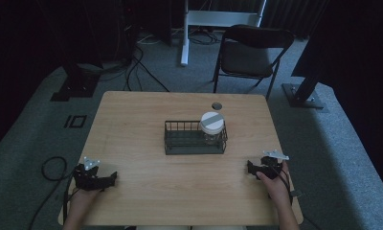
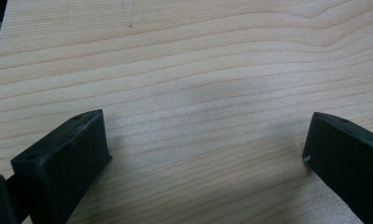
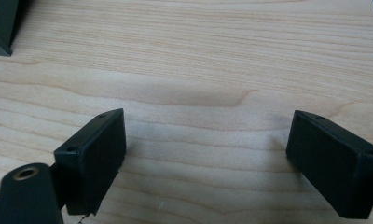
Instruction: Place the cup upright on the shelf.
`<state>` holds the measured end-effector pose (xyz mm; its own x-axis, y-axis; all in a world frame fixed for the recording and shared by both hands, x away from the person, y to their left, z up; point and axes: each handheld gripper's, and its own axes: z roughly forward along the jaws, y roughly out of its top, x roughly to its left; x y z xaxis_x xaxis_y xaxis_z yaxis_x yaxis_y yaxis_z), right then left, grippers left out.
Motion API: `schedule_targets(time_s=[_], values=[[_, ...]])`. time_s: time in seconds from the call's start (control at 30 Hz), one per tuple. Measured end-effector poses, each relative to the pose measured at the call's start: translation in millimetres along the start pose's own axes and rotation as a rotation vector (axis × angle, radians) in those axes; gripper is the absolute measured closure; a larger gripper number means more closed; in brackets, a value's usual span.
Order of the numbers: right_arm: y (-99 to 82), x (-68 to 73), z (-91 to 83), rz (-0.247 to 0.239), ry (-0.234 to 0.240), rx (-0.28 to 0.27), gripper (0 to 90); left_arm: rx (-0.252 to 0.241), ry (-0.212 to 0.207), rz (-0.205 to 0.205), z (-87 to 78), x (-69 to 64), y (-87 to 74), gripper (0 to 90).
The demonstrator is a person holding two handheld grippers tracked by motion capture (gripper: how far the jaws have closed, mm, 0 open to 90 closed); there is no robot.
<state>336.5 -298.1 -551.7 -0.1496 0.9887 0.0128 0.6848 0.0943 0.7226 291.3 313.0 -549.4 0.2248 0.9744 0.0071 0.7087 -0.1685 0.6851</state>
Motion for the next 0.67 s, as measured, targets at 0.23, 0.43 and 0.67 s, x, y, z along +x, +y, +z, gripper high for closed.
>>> schedule_targets(time_s=[0.23, 0.43, 0.67], values=[[-0.8, 0.0, -0.6, -0.011, 0.009, 0.000, 11.6, 0.000, 0.000, 0.000, 0.0, 0.0, 0.0, 0.2], [-0.8, 0.1, -0.6, -0.011, 0.009, 0.000, 11.6, 0.000, 0.000, 0.000, 0.0, -0.1, 0.0, 0.2], [-0.8, 0.0, -0.7, -0.010, 0.009, 0.001, 11.6, 0.000, 0.000, 0.000, 0.0, -0.1, 0.0, 0.3]])
